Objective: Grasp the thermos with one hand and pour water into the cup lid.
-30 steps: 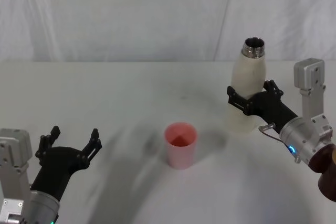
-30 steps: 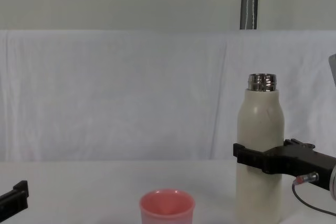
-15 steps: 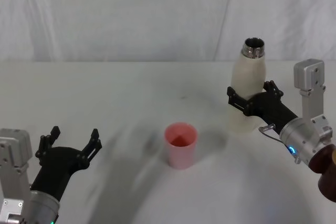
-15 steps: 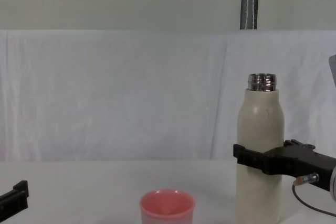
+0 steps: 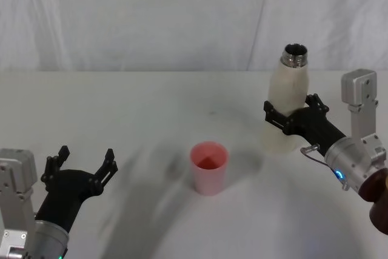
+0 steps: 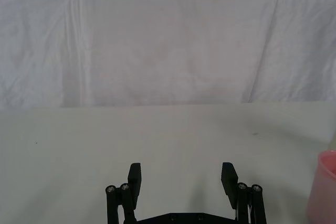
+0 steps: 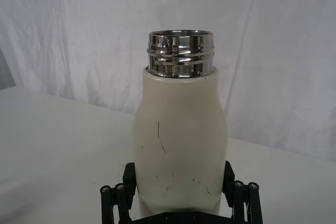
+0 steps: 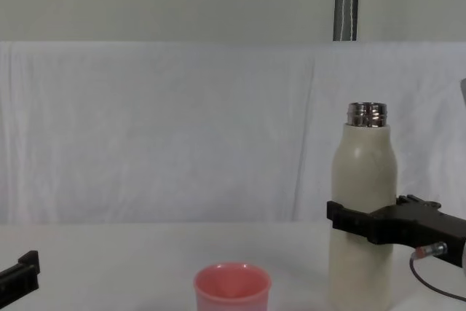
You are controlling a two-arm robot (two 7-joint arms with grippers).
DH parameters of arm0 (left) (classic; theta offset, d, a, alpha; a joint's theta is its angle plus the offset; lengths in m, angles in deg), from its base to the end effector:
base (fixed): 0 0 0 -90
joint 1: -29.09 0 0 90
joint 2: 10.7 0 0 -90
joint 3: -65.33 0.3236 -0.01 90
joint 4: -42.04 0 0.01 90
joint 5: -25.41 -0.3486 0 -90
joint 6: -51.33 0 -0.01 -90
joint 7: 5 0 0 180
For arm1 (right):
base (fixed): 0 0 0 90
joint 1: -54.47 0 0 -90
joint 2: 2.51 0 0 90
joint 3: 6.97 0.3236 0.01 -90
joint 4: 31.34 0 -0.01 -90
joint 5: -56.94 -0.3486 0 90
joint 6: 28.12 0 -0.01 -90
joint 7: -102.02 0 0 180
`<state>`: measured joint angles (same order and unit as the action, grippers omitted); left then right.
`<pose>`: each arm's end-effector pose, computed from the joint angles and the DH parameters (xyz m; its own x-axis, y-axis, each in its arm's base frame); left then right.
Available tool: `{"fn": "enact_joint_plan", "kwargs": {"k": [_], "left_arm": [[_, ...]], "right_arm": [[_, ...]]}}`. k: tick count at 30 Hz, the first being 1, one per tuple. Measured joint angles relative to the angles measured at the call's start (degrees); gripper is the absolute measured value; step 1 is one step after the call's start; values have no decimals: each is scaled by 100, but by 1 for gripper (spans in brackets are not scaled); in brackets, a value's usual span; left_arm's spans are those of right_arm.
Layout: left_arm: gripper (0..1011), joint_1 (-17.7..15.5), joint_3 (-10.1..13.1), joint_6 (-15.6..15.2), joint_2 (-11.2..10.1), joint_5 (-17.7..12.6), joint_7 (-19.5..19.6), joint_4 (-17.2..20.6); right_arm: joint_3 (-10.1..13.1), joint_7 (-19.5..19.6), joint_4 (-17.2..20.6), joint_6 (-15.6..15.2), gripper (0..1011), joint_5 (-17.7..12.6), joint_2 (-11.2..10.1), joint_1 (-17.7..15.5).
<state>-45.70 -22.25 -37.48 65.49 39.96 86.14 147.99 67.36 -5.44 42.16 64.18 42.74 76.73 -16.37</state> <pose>0.2840 0.0414 -0.3169 0.1246 0.9917 -0.0327 -0.9921 0.1241 -0.0175 0.4653 0.0119 -0.3091 0.4859 -0.8737 0.0231 0.8733 0.4864 0.0283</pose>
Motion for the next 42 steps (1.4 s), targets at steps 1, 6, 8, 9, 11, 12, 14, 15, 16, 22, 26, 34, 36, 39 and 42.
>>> {"fn": "enact_joint_plan", "kwargs": {"k": [1, 6, 8, 9, 11, 12, 14, 15, 16, 22, 26, 34, 36, 39, 42], "left_arm": [[1001, 0, 0, 0, 0, 0, 0, 0], [1001, 0, 0, 0, 0, 0, 0, 0], [1001, 0, 0, 0, 0, 0, 0, 0], [1001, 0, 0, 0, 0, 0, 0, 0], [1001, 0, 0, 0, 0, 0, 0, 0], [1001, 0, 0, 0, 0, 0, 0, 0], [1001, 0, 0, 0, 0, 0, 0, 0], [1001, 0, 0, 0, 0, 0, 0, 0], [1001, 0, 0, 0, 0, 0, 0, 0], [1001, 0, 0, 0, 0, 0, 0, 0], [1001, 0, 0, 0, 0, 0, 0, 0], [1001, 0, 0, 0, 0, 0, 0, 0], [1001, 0, 0, 0, 0, 0, 0, 0], [1001, 0, 0, 0, 0, 0, 0, 0], [1001, 0, 0, 0, 0, 0, 0, 0]], "right_arm": [[6, 0, 24, 0, 1000, -7, -12, -21], [34, 0, 143, -1, 1000, -32, -67, -115], [46, 0, 185, -4, 1000, -39, -92, -152], [50, -1, 213, -8, 1000, -43, -108, -174], [55, -3, 244, -17, 1000, -51, -123, -197], [58, -12, 283, -36, 1000, -59, -144, -222], [58, -25, 324, -53, 1000, -66, -165, -251], [57, -32, 360, -70, 1000, -71, -185, -277], [56, -34, 373, -75, 1000, -74, -193, -289], [53, -68, 529, -129, 1000, -99, -282, -399], [59, -74, 621, -154, 1000, -120, -333, -469], [174, -3, 1033, -204, 1000, -174, -477, -767], [222, 57, 1146, -202, 1000, -180, -499, -859], [268, 126, 1256, -186, 1000, -181, -505, -948], [332, 237, 1378, -133, 1000, -171, -496, -1075]]}}
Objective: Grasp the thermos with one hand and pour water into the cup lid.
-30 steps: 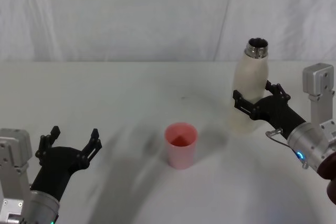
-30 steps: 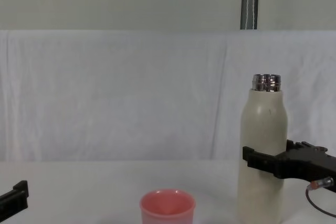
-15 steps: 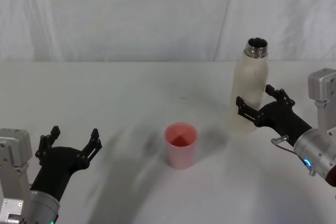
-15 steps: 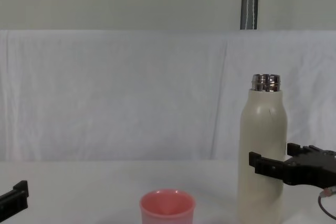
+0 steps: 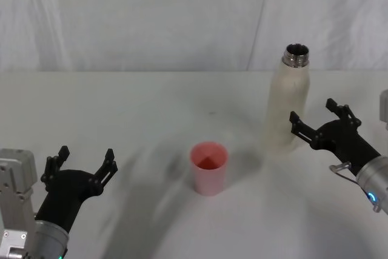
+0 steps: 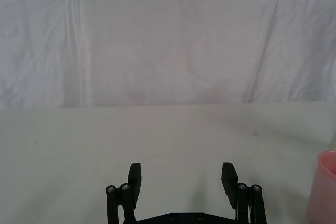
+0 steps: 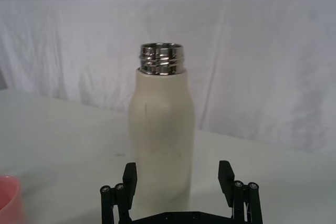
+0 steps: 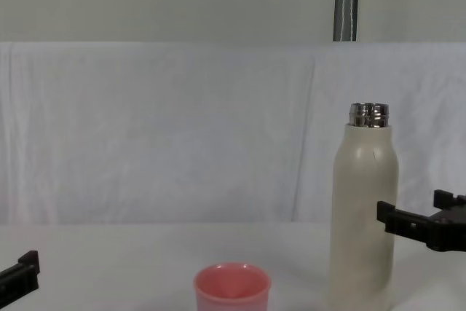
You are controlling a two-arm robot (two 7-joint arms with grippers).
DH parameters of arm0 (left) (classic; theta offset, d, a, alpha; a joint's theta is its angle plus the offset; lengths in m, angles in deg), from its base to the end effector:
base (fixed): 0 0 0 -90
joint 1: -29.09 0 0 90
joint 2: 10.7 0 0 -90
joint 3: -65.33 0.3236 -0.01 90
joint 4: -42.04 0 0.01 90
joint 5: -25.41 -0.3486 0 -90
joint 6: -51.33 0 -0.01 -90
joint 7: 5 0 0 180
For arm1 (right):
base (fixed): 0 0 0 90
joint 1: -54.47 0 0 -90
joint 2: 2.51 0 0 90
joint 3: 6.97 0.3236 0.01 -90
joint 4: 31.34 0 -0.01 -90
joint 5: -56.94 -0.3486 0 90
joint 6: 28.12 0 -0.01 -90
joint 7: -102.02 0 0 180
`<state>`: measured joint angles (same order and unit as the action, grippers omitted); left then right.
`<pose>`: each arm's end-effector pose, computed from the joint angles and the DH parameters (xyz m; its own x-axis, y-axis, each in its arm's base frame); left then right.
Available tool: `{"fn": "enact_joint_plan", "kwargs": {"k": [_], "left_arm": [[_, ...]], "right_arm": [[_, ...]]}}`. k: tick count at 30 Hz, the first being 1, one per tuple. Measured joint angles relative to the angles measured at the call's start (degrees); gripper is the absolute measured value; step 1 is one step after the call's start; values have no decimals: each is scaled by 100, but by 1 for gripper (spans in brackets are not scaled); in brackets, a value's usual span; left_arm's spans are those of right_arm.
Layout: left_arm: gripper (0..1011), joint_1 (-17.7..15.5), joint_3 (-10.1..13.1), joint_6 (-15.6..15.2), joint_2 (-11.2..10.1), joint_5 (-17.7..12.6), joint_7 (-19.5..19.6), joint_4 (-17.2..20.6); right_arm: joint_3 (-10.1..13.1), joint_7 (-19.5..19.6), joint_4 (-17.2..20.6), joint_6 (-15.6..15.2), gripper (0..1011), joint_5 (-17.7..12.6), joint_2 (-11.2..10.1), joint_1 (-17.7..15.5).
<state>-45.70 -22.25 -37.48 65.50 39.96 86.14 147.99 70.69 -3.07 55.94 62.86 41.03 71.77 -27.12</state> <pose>0.2840 0.0413 -0.3169 0.1246 0.9917 -0.0329 -0.9921 0.1240 -0.0176 0.4078 -0.0193 -0.3022 0.4404 -0.8972 0.0343 0.8958 0.4416 0.0502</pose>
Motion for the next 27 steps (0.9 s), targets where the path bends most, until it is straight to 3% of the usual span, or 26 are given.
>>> {"fn": "enact_joint_plan", "kwargs": {"k": [13, 27], "left_arm": [[1001, 0, 0, 0, 0, 0, 0, 0], [1001, 0, 0, 0, 0, 0, 0, 0]], "right_arm": [[212, 360, 473, 326, 1000, 196, 181, -629], [241, 498, 567, 568, 1000, 614, 364, -923]]}}
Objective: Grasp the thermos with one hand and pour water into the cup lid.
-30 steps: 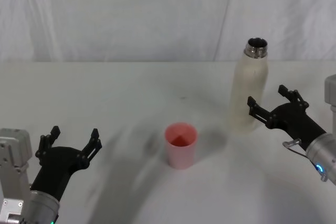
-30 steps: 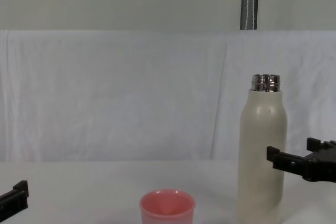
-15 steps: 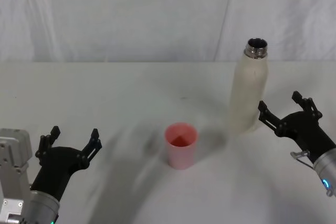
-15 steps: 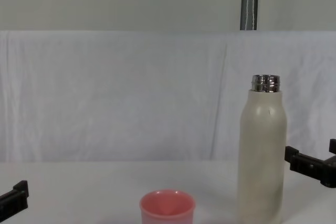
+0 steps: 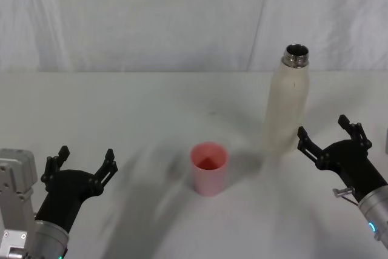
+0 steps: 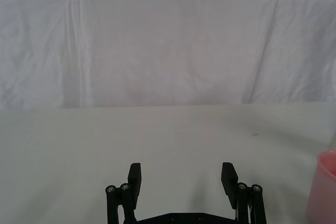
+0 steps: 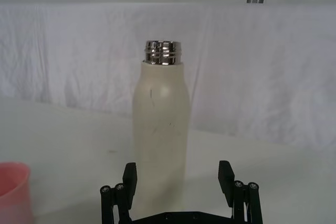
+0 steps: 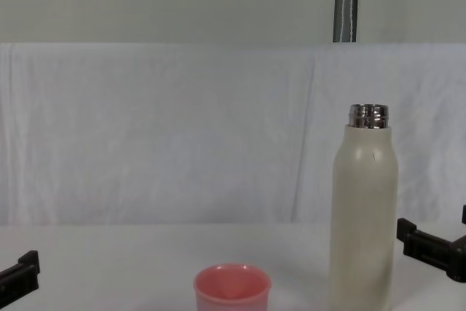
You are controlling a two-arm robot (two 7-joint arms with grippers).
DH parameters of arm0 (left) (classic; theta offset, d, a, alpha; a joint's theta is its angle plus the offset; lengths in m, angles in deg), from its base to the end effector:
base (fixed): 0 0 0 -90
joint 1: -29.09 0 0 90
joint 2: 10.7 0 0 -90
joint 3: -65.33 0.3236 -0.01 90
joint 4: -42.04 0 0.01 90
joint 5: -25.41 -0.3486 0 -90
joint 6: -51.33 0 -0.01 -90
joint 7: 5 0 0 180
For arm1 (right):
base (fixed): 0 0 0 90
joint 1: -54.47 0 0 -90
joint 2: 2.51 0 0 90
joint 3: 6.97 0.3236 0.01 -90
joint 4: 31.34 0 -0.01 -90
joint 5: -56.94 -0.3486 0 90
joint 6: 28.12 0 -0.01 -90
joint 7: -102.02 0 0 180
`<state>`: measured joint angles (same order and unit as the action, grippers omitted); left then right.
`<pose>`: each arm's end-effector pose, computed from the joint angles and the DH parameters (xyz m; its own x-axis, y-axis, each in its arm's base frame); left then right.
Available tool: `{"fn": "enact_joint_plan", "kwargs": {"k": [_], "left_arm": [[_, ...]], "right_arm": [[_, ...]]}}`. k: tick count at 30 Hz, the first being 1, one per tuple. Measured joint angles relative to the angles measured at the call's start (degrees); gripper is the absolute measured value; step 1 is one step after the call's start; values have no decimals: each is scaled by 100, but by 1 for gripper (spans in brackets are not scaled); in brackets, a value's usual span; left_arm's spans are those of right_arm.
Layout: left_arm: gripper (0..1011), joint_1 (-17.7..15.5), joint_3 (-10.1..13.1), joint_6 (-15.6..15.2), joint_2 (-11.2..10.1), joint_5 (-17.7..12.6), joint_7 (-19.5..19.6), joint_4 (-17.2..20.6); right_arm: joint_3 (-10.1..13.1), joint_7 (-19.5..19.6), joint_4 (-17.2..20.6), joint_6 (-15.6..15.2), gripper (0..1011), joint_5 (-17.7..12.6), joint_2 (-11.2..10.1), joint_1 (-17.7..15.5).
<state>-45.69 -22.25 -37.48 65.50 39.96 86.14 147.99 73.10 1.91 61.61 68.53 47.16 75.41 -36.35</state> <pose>0.2839 0.0413 -0.3170 0.1245 0.9917 -0.0329 -0.9921 0.1240 -0.0174 0.3584 -0.0038 -0.3255 0.3477 -0.9360 0.0542 0.9299 0.3517 0.1081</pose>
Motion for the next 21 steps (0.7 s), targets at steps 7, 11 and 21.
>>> {"fn": "enact_joint_plan", "kwargs": {"k": [7, 11, 21], "left_arm": [[1001, 0, 0, 0, 0, 0, 0, 0], [1001, 0, 0, 0, 0, 0, 0, 0], [1001, 0, 0, 0, 0, 0, 0, 0]], "right_arm": [[-9, -149, -4, -15, 1000, -13, 30, -102], [-32, -247, 6, -39, 1000, -69, 26, -161], [-131, -447, -21, -85, 1000, -197, -8, -175]]}}
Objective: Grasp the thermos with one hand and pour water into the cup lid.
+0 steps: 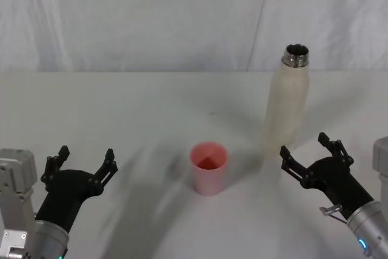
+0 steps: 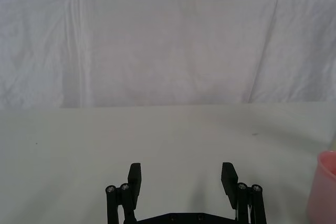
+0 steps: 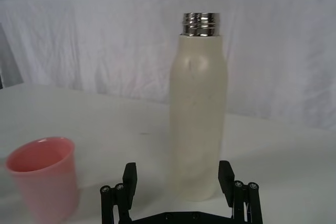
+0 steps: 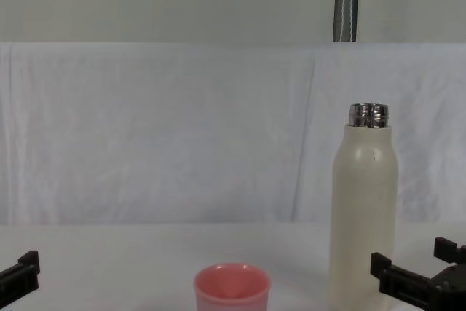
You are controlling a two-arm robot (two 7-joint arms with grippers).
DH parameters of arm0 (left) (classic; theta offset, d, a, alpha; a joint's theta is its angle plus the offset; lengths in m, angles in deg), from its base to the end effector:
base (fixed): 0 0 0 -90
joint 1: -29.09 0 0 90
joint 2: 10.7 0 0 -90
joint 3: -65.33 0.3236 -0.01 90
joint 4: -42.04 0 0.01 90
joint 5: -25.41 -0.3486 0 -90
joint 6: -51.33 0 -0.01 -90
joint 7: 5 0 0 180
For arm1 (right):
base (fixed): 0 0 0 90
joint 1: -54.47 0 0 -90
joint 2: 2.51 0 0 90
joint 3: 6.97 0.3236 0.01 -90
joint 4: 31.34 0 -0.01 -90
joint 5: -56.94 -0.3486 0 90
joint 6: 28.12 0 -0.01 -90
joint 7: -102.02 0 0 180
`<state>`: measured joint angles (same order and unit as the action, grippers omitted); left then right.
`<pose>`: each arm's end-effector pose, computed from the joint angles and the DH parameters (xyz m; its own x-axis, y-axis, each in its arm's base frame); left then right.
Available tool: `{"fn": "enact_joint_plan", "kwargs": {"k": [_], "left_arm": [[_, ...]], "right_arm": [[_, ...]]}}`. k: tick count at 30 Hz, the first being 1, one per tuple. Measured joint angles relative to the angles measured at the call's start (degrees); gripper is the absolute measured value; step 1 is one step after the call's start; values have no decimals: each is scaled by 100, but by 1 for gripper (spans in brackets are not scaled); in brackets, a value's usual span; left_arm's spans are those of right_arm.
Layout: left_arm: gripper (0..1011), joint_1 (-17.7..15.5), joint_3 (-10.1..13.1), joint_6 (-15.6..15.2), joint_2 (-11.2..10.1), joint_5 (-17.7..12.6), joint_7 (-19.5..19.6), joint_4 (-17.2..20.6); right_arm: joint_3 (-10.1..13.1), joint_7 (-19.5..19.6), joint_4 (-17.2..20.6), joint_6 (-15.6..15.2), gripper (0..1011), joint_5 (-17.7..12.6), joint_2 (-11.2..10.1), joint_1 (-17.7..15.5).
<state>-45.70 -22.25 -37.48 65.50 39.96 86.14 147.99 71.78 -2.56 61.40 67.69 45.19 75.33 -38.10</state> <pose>0.2840 0.0413 -0.3169 0.1246 0.9917 -0.0329 -0.9921 0.1240 -0.0176 0.3467 0.0036 -0.3394 0.4402 -0.8979 0.0101 0.8959 0.4399 0.0626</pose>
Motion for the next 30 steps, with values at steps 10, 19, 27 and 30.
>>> {"fn": "enact_joint_plan", "kwargs": {"k": [10, 19, 27, 30], "left_arm": [[1001, 0, 0, 0, 0, 0, 0, 0], [1001, 0, 0, 0, 0, 0, 0, 0], [1001, 0, 0, 0, 0, 0, 0, 0], [1001, 0, 0, 0, 0, 0, 0, 0]], "right_arm": [[-139, -148, -143, 13, 1000, -120, -38, 109], [-189, -162, -181, 15, 1000, -145, -60, 155], [-188, -162, -181, 15, 1000, -147, -59, 152], [-187, -162, -181, 15, 1000, -147, -59, 150]]}}
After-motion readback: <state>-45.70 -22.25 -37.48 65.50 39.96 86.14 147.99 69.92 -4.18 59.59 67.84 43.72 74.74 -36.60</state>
